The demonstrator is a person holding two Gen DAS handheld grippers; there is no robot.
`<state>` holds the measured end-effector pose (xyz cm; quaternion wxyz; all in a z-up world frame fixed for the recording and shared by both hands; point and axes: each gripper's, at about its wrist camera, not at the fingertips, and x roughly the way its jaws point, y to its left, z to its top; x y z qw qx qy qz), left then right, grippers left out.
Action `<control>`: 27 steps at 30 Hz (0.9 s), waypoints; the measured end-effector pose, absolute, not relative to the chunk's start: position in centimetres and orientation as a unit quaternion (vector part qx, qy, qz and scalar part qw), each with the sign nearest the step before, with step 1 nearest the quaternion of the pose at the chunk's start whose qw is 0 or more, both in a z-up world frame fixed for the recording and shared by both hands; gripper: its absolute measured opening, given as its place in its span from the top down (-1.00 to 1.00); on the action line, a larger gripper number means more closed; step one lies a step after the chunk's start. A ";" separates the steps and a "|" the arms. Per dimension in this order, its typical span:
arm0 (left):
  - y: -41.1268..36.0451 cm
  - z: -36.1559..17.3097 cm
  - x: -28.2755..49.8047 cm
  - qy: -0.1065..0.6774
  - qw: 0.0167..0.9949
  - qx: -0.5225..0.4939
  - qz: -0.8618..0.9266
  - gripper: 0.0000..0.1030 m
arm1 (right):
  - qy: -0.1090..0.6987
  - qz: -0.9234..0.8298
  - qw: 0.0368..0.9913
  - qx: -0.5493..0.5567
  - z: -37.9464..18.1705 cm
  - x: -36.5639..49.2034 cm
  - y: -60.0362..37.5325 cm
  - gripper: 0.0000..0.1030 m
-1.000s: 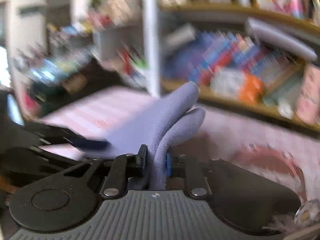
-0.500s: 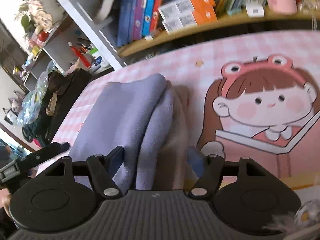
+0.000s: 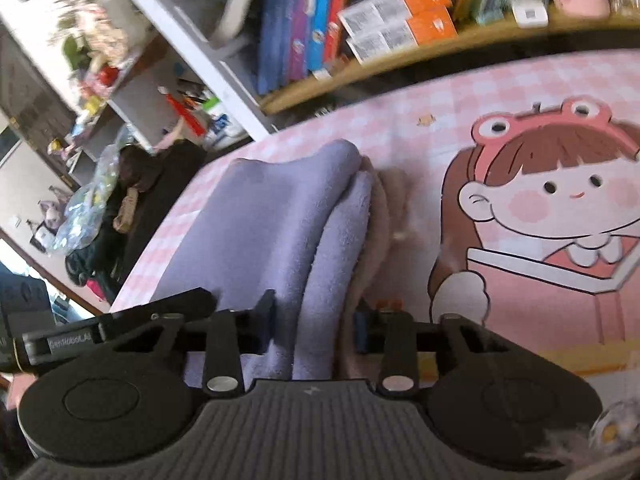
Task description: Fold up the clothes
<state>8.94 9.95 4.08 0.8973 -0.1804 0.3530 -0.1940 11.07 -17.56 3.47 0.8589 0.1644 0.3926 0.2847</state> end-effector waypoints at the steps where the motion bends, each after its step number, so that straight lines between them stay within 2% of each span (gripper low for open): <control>1: 9.5 4.4 8.3 0.352 0.898 -0.174 -0.201 -0.30 | 0.384 0.288 0.863 0.155 3.8 10.3 -17.8 0.39; 4: 8.0 5.1 6.2 0.355 0.890 -0.161 -0.236 -0.30 | 0.367 0.293 0.876 0.112 5.2 6.9 -19.0 0.41; 10: 6.6 4.6 3.6 0.379 0.868 -0.164 -0.277 -0.31 | 0.383 0.295 0.869 0.107 6.2 3.4 -22.2 0.39; 18: 7.6 3.9 3.5 0.384 0.874 -0.166 -0.248 -0.53 | 0.414 0.278 0.849 0.174 3.8 4.1 -24.3 0.00; 27: 6.9 2.6 4.4 0.390 0.861 -0.187 -0.266 -0.51 | 0.430 0.288 0.831 0.204 2.2 4.7 -23.7 0.02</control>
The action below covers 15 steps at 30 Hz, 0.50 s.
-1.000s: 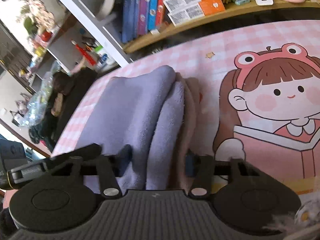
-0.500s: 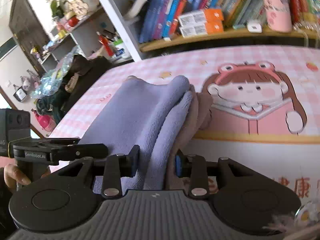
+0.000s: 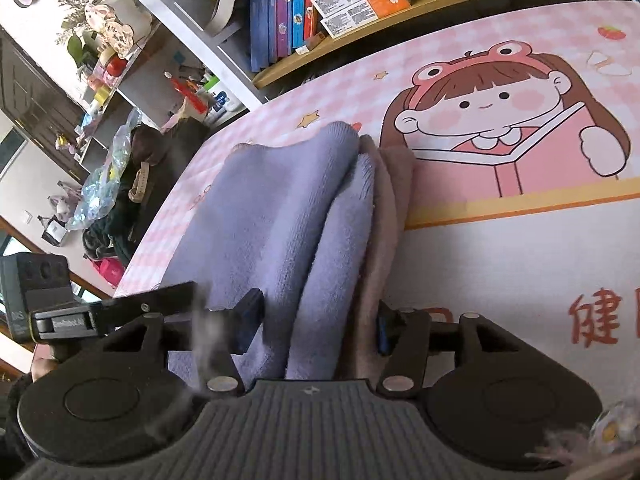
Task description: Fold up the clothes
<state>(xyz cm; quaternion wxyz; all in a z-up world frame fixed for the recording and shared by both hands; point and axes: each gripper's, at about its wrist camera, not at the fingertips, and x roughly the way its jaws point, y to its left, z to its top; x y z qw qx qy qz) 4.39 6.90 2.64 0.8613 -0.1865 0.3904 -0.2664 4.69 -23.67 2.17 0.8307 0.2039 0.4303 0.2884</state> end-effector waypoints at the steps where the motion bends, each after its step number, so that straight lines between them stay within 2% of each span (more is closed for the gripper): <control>1: 6.7 2.5 4.3 0.388 0.863 -0.184 -0.266 -0.51 | 0.428 0.288 0.833 0.199 2.2 4.6 -23.5 0.02; 7: 5.7 3.0 3.7 0.379 0.876 -0.152 -0.258 -0.52 | 0.409 0.286 0.853 0.153 2.8 3.7 -22.7 0.06; 11: 5.9 3.5 3.4 0.377 0.881 -0.132 -0.253 -0.64 | 0.418 0.282 0.847 0.166 2.4 3.5 -23.9 -0.21; 15: 6.0 3.8 3.1 0.374 0.884 -0.121 -0.253 -0.67 | 0.418 0.290 0.841 0.183 2.3 3.3 -24.8 -0.22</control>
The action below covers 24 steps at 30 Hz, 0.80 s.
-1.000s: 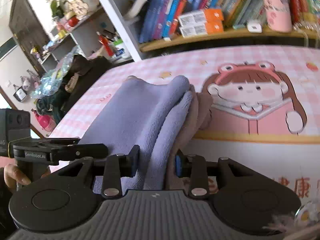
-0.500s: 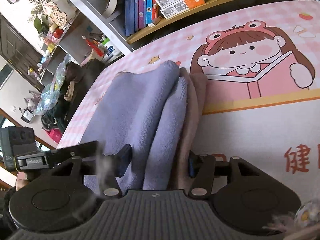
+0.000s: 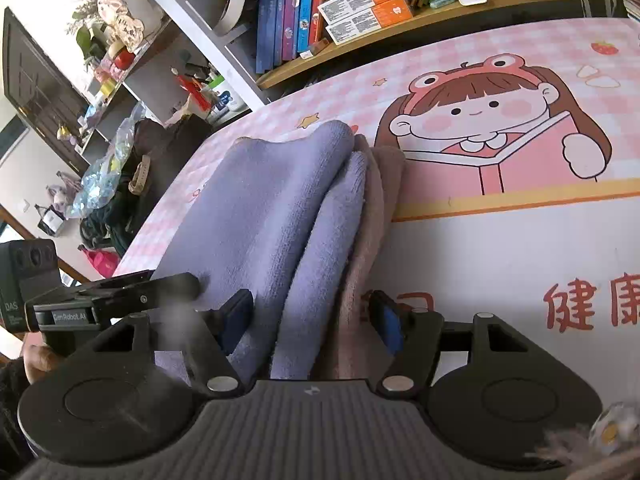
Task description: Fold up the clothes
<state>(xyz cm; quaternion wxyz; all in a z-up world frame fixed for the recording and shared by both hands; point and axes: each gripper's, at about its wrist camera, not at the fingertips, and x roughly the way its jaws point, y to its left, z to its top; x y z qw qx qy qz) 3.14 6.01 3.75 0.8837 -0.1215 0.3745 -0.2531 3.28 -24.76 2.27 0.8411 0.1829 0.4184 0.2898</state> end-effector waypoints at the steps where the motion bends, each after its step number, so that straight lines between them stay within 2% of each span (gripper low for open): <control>1: 6.1 3.5 3.3 0.378 0.880 -0.132 -0.256 -0.67 | 0.418 0.291 0.841 0.182 2.3 3.2 -24.6 -0.20; 2: 6.3 3.2 3.5 0.383 0.874 -0.146 -0.260 -0.66 | 0.421 0.295 0.838 0.185 2.3 3.3 -24.4 -0.02; 5: 6.2 2.7 3.6 0.382 0.869 -0.166 -0.266 -0.50 | 0.420 0.304 0.835 0.183 2.2 3.3 -23.5 0.11; 9: 4.8 3.6 2.4 0.359 0.891 -0.115 -0.251 -0.31 | 0.380 0.309 0.865 0.106 3.3 2.1 -22.0 0.32; 13: 3.7 5.1 1.1 0.327 0.910 -0.060 -0.249 -0.26 | 0.349 0.313 0.882 0.054 4.2 1.0 -21.0 0.37; 24: 4.9 7.3 5.5 0.322 0.912 -0.087 -0.238 -0.27 | 0.330 0.314 0.887 0.081 6.1 5.2 -20.4 0.37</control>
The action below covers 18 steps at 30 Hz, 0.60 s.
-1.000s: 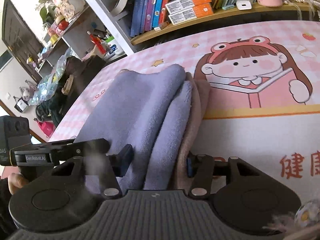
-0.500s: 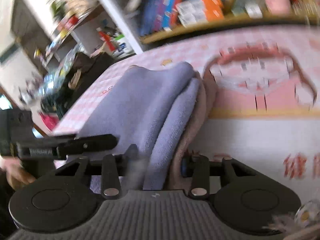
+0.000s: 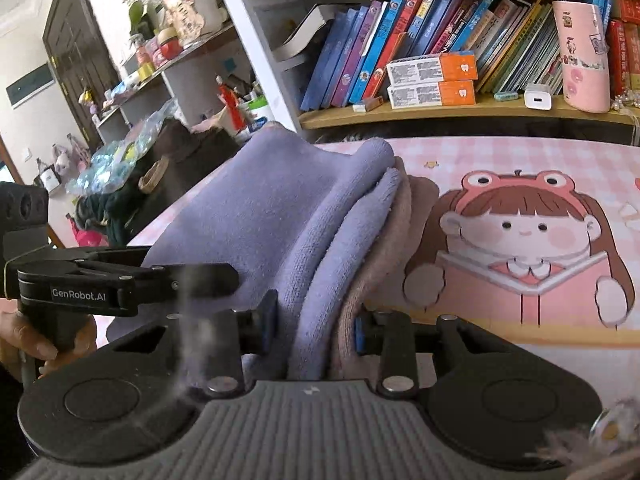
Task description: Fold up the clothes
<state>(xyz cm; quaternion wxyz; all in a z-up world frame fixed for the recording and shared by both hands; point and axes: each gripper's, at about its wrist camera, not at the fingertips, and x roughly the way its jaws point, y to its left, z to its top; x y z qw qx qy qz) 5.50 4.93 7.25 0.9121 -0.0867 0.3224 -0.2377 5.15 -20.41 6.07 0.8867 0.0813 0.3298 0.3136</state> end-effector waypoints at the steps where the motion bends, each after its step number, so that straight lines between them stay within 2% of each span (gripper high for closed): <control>1: 5.0 7.3 6.3 0.322 0.912 -0.093 -0.237 -0.27 | 0.328 0.312 0.887 0.084 6.2 5.9 -20.4 0.37; 18: 5.6 5.1 19.5 0.342 0.899 -0.151 -0.228 -0.27 | 0.319 0.279 0.902 0.083 5.9 19.0 -19.4 0.37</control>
